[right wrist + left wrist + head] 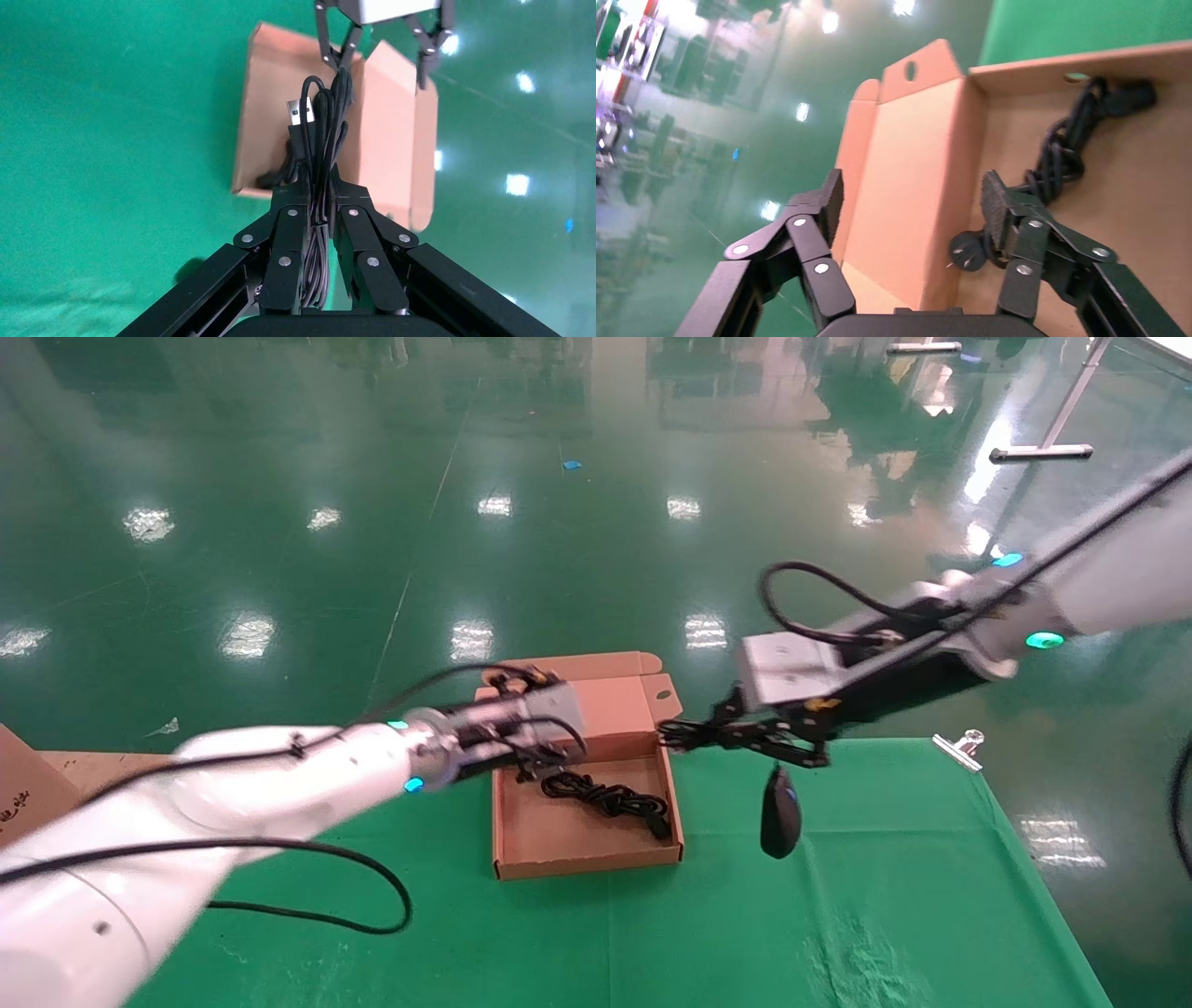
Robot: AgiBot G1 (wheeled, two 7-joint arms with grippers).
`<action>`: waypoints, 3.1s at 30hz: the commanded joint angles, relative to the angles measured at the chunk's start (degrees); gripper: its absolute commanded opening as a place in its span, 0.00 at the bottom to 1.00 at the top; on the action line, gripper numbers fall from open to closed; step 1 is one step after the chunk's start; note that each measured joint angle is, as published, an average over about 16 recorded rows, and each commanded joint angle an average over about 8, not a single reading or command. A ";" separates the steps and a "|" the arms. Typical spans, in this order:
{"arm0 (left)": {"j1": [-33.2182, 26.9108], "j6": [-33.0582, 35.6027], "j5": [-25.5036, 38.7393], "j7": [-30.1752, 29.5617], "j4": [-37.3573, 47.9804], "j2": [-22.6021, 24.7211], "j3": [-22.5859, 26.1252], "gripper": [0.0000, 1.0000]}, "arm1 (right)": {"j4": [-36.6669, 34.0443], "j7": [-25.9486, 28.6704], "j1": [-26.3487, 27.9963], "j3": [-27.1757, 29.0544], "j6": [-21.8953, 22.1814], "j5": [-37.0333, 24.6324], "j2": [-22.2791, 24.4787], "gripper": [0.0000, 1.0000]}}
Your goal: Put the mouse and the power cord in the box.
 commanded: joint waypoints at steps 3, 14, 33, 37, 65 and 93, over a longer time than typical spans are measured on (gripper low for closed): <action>-1.45 5.97 -4.14 0.87 0.18 -3.47 -2.35 1.00 | 1.16 1.09 -0.44 0.13 1.63 0.28 -2.45 0.00; -0.89 25.72 -13.95 8.97 -4.84 -20.12 -9.19 1.00 | 21.17 11.10 -11.90 -4.79 15.29 4.79 -4.38 0.00; 2.74 28.31 -15.79 8.85 -8.02 -30.90 -10.47 1.00 | 37.69 26.12 -21.62 -30.60 38.11 15.71 -4.05 0.00; 3.06 28.05 -15.79 9.10 -7.90 -30.96 -10.49 1.00 | 36.65 27.40 -21.92 -33.60 39.64 16.53 -3.90 0.00; 3.10 28.19 -15.89 9.30 -7.69 -30.97 -10.58 1.00 | 34.69 33.12 -26.82 -43.25 59.16 15.23 -3.87 1.00; 6.33 31.37 -16.64 3.79 -12.96 -31.99 -15.12 1.00 | 39.29 34.45 -30.28 -34.74 50.25 20.95 1.57 1.00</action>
